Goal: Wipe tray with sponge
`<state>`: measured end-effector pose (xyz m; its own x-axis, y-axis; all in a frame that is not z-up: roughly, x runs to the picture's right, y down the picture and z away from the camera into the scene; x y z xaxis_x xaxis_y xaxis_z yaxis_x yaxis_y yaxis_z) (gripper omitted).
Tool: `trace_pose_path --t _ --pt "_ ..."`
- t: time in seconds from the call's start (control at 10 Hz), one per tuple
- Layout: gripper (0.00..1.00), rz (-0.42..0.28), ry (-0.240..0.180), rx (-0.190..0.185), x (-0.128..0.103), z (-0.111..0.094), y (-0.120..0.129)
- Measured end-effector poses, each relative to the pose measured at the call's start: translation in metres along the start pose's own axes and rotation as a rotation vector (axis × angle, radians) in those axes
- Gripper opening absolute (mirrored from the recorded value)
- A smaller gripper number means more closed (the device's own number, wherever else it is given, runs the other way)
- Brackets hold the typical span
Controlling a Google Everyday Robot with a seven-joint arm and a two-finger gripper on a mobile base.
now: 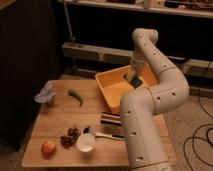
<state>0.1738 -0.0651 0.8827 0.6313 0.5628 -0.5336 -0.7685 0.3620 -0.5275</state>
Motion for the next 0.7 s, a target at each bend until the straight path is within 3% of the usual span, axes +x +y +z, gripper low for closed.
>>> trace_pose_path --t 0.5,0.7 --pt "0.0 -0.085 0.009 -0.023 -0.03 0.02 0.05" --pt "0.0 -0.144 0.019 -0.043 -0.049 0.035 0.091"
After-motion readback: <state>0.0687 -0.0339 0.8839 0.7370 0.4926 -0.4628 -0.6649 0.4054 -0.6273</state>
